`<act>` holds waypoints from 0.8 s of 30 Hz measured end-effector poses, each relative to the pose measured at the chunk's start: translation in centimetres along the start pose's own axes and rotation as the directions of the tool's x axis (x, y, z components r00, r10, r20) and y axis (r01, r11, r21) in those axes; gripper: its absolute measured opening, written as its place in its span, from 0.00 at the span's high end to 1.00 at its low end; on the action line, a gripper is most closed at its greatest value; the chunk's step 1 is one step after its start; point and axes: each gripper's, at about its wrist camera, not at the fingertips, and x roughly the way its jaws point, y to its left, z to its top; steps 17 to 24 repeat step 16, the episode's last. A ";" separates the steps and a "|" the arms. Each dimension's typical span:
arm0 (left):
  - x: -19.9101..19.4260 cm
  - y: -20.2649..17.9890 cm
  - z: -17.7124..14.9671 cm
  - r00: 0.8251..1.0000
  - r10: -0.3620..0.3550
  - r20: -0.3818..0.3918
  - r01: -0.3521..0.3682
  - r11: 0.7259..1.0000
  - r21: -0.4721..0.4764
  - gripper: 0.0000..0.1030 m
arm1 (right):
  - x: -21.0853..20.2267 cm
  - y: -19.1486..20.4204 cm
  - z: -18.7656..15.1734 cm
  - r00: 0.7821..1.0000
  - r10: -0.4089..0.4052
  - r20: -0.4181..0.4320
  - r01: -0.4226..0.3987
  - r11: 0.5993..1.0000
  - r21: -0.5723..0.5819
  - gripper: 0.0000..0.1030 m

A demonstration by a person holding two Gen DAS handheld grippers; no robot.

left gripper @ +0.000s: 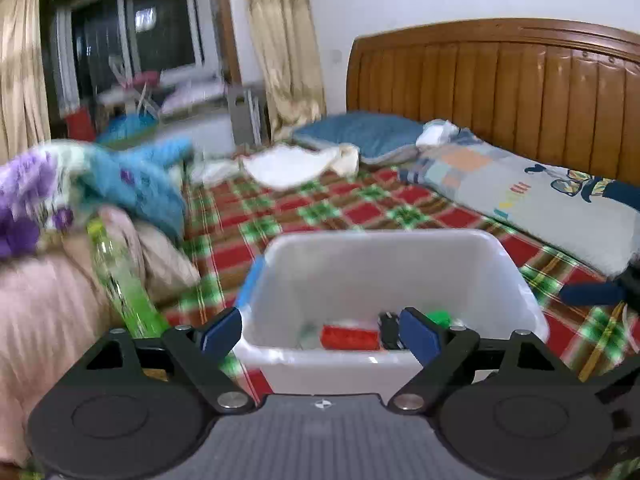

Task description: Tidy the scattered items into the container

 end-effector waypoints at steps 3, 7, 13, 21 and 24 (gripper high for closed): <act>0.2 -0.4 -0.1 0.999 0.007 -0.042 -0.006 1.000 0.009 0.14 | 0.6 0.0 -0.4 0.999 0.013 -0.053 -0.013 1.000 0.008 0.03; 0.5 -0.9 -0.3 0.997 0.014 -0.075 -0.012 1.000 0.028 0.14 | 1.5 -0.6 -0.6 0.994 0.041 -0.101 -0.035 0.997 0.065 0.03; 0.7 -1.6 -0.2 0.997 0.023 -0.080 -0.019 0.999 0.047 0.14 | 1.8 -1.5 -0.8 0.993 0.039 -0.112 -0.027 0.994 0.103 0.02; 0.8 -1.7 -0.2 0.997 0.032 -0.068 -0.029 0.998 0.049 0.14 | 1.8 -1.8 -0.8 0.993 0.038 -0.108 -0.024 0.992 0.123 0.02; 0.8 -1.7 -0.2 0.997 0.032 -0.068 -0.029 0.998 0.049 0.14 | 1.8 -1.8 -0.8 0.993 0.038 -0.108 -0.024 0.992 0.123 0.02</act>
